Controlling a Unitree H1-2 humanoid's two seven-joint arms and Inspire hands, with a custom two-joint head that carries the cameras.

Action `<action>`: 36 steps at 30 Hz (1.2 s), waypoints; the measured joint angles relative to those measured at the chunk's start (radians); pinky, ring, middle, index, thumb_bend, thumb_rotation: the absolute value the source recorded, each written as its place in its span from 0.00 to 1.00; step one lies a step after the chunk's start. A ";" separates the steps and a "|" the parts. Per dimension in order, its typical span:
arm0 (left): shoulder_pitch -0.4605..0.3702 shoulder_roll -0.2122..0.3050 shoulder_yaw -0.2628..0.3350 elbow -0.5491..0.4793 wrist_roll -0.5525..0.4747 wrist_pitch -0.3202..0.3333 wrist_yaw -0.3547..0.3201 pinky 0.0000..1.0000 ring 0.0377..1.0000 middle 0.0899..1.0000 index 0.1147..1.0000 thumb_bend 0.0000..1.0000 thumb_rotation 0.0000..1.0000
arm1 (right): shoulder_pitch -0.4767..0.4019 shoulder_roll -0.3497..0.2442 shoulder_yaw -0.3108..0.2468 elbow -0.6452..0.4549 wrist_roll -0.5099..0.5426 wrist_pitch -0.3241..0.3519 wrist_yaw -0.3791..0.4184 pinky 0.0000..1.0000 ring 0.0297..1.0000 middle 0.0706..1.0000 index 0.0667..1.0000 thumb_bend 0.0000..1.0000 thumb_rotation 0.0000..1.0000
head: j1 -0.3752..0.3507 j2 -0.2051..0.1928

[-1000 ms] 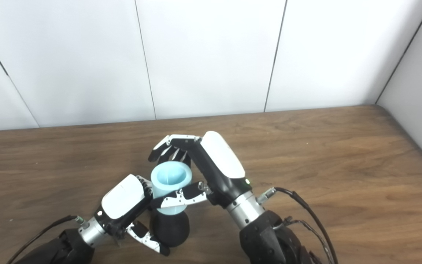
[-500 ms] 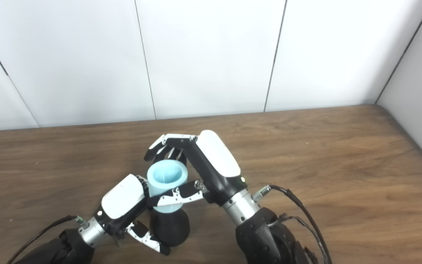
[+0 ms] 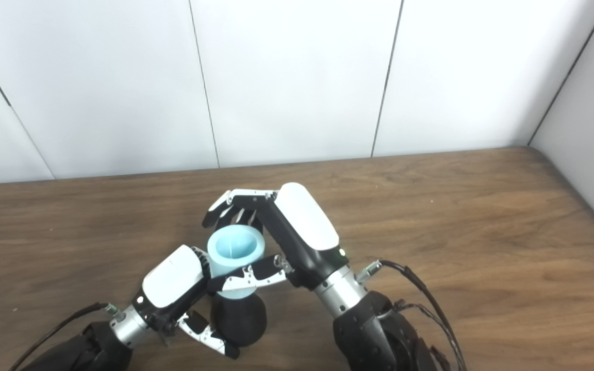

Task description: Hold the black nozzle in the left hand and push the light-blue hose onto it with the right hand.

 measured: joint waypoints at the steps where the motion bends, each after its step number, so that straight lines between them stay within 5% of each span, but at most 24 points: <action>1: 0.000 0.000 0.000 0.000 0.000 0.000 0.000 0.15 0.18 0.42 0.41 0.52 0.00 | 0.001 -0.001 0.001 0.000 -0.005 -0.005 -0.002 0.26 0.34 0.44 0.52 0.51 0.00 | 0.002 0.000; 6: 0.002 0.000 0.003 -0.001 0.000 0.000 -0.002 0.18 0.21 0.33 0.44 0.51 0.00 | 0.008 -0.010 0.010 0.012 -0.024 -0.052 -0.035 0.29 0.36 0.44 0.50 0.51 0.00 | 0.006 0.002; 9: 0.003 0.000 0.005 -0.002 0.000 0.000 -0.003 0.16 0.19 0.41 0.42 0.52 0.00 | 0.012 -0.020 0.017 0.027 -0.043 -0.092 -0.063 0.28 0.36 0.46 0.50 0.51 0.00 | 0.006 0.002; 24: 0.007 0.003 0.008 -0.003 0.000 0.000 0.000 0.14 0.17 0.42 0.41 0.52 0.00 | 0.017 -0.028 0.034 0.102 -0.095 -0.208 -0.170 0.29 0.36 0.46 0.49 0.51 0.00 | 0.011 0.006; 31: 0.007 0.003 0.008 -0.004 0.002 0.000 0.000 0.15 0.17 0.42 0.41 0.52 0.00 | 0.016 -0.031 0.038 0.119 -0.097 -0.217 -0.192 0.28 0.36 0.46 0.50 0.51 0.00 | 0.015 0.006; 33: 0.007 0.003 0.008 -0.004 0.004 0.000 0.001 0.15 0.18 0.35 0.42 0.52 0.00 | 0.014 -0.031 0.040 0.122 -0.097 -0.217 -0.192 0.28 0.36 0.46 0.51 0.51 0.00 | 0.015 0.006; 36: 0.008 0.003 0.008 -0.004 0.005 0.000 0.002 0.15 0.18 0.41 0.41 0.52 0.00 | 0.013 -0.032 0.042 0.126 -0.099 -0.217 -0.194 0.27 0.35 0.46 0.51 0.51 0.00 | 0.018 0.006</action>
